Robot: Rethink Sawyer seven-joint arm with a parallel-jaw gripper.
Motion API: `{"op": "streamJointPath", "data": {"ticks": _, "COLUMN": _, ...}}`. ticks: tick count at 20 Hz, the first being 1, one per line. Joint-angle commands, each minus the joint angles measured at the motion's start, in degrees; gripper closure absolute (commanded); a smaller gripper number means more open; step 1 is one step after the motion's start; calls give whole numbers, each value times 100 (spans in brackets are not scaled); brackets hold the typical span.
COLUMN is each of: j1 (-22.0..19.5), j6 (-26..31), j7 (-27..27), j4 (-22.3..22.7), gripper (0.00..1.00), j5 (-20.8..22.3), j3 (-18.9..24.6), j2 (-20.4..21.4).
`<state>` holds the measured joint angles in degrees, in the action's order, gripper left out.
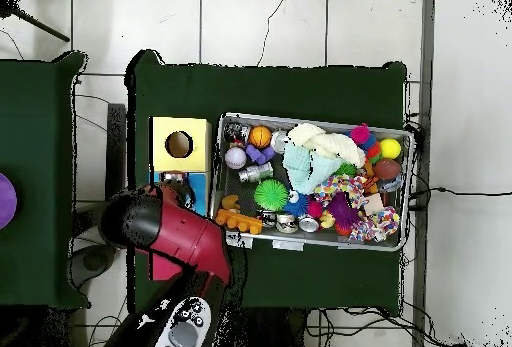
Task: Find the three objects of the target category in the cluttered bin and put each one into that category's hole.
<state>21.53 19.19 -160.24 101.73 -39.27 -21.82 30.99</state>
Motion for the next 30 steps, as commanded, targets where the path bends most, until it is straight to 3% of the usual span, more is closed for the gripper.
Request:
{"op": "streamJointPath", "data": {"ticks": 1, "j1": -38, "j6": 570, "j7": -898, "j4": -33, "gripper": 100, "j5": 134, "j3": 135, "j2": -266}}
{"op": "streamJointPath", "data": {"ticks": 4, "j1": 22, "j6": 1029, "j7": -890, "j4": -197, "gripper": 100, "j5": 291, "j3": -121, "j2": -164}}
{"op": "streamJointPath", "data": {"ticks": 8, "j1": 132, "j6": 2160, "j7": -965, "j4": -650, "gripper": 100, "j5": 660, "j3": -637, "j2": 149}}
{"op": "streamJointPath", "data": {"ticks": 13, "j1": 83, "j6": 3329, "j7": -1017, "j4": -1233, "gripper": 100, "j5": 1026, "j3": -973, "j2": 372}}
{"op": "streamJointPath", "data": {"ticks": 21, "j1": -49, "j6": 4119, "j7": -996, "j4": -1566, "gripper": 100, "j5": 1235, "j3": -1101, "j2": 512}}
{"op": "streamJointPath", "data": {"ticks": 30, "j1": 65, "j6": 2663, "j7": -1034, "j4": -519, "gripper": 100, "j5": 704, "j3": -636, "j2": 490}}
